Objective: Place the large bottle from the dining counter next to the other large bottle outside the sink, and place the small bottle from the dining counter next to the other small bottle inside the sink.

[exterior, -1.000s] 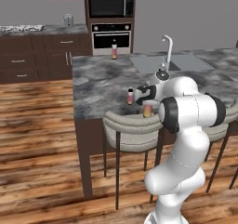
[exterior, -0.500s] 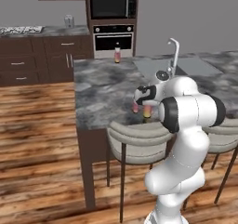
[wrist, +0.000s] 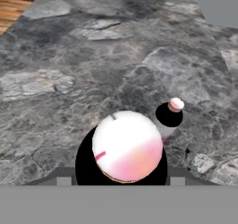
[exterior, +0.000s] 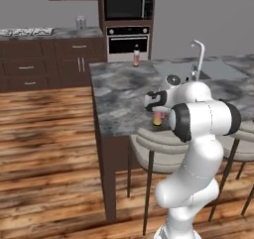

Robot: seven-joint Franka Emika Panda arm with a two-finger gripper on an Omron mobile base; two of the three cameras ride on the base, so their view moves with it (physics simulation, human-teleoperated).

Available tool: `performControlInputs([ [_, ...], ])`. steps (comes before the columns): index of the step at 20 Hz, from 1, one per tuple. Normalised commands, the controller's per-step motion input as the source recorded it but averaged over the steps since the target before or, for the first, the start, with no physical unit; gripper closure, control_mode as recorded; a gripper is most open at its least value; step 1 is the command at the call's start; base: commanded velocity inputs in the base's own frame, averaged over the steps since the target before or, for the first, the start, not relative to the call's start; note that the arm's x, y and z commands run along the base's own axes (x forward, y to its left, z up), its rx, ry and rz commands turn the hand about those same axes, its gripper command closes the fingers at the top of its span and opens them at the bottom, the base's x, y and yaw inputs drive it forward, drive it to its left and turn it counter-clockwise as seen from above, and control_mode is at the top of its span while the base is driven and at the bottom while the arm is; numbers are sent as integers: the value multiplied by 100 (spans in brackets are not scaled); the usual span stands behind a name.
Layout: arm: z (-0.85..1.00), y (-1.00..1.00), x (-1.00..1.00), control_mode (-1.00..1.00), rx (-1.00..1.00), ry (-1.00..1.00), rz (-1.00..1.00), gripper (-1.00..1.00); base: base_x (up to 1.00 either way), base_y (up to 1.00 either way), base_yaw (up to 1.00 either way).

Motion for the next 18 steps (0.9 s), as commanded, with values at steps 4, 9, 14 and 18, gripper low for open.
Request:
performControlInputs([
  [4, 0, 0, 0, 100, 0, 0, 0, 100, 3, 43, 0],
  [9, 0, 0, 0, 100, 0, 0, 0, 100, 22, 35, 0],
  [14, 0, 0, 0, 100, 0, 0, 0, 100, 38, 34, 0],
  [18, 0, 0, 0, 100, 0, 0, 0, 100, 39, 41, 0],
])
